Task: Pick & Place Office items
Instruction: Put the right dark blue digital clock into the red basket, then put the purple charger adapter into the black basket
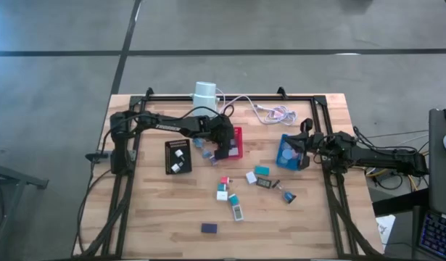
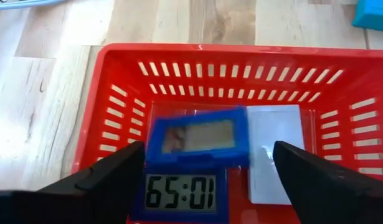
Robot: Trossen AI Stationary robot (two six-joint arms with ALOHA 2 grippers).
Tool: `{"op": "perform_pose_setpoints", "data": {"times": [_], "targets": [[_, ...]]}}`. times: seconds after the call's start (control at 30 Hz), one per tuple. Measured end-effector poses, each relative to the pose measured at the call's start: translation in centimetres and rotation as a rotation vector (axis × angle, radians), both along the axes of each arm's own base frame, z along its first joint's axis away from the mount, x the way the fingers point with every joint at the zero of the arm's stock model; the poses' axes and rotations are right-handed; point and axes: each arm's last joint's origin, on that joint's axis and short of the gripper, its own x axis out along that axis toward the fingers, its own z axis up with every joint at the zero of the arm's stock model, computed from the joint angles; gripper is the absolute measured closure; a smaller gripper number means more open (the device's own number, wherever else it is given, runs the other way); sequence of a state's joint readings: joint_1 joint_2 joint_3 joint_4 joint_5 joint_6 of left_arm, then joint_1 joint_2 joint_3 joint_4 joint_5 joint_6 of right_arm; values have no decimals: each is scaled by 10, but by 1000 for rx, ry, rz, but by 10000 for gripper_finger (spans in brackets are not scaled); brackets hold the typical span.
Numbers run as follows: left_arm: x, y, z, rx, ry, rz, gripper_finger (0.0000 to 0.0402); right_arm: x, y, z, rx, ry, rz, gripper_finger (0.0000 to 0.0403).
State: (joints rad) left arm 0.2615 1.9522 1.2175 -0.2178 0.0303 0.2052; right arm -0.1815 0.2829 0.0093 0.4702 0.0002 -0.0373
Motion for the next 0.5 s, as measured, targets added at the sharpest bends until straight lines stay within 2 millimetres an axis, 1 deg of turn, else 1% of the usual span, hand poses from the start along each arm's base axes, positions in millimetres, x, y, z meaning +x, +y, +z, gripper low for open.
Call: {"op": "perform_pose_setpoints", "data": {"times": [0.13,0.23,0.37,0.5], "targets": [[-1,0,5,4,-13,-1,41,0,0,0,0,0,0,390],[-3,-5,21,-15,-49,-66,45,0,0,0,-1,-1,-1,390],[-10,-16,53,-94,-152,-205,59,0,0,2,-5,-23,-1,390],[-30,-25,96,-117,-227,-251,86,0,0,2,-3,-22,0,390]]}}
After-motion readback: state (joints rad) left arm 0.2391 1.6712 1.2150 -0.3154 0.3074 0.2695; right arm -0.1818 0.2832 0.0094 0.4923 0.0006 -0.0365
